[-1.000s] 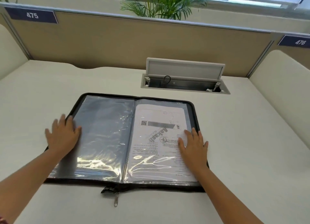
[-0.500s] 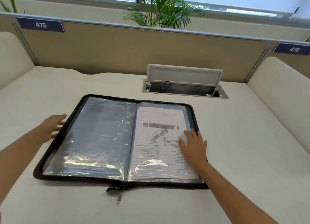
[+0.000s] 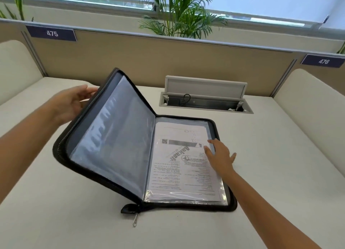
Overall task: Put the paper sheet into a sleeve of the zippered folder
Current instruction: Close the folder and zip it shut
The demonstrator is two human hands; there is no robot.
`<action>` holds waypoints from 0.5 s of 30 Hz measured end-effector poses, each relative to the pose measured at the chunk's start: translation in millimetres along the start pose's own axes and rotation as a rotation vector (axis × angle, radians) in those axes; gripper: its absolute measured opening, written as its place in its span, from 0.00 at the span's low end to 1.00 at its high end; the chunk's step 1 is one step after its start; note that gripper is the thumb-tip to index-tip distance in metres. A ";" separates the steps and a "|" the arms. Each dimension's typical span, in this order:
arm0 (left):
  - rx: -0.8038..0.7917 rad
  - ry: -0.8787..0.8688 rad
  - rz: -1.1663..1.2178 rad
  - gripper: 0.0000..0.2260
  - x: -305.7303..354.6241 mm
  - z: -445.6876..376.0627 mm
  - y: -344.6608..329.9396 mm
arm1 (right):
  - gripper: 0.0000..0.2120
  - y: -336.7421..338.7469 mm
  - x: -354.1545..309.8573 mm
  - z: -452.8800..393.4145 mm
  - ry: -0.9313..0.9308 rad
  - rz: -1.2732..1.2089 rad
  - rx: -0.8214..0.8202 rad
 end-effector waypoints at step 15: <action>-0.277 0.029 -0.103 0.13 -50.1 -5.2 -128.8 | 0.20 68.1 -35.9 17.6 0.043 -0.763 -0.315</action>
Point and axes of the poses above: each hand's wrist, its own z-axis away from the middle knuckle, its own y-axis out of the back of the hand, x = y × z, the point moved 1 cm from there along -z, towards the middle knuckle, and after that the axes turned 6 degrees about z, right-handed, at the moved point
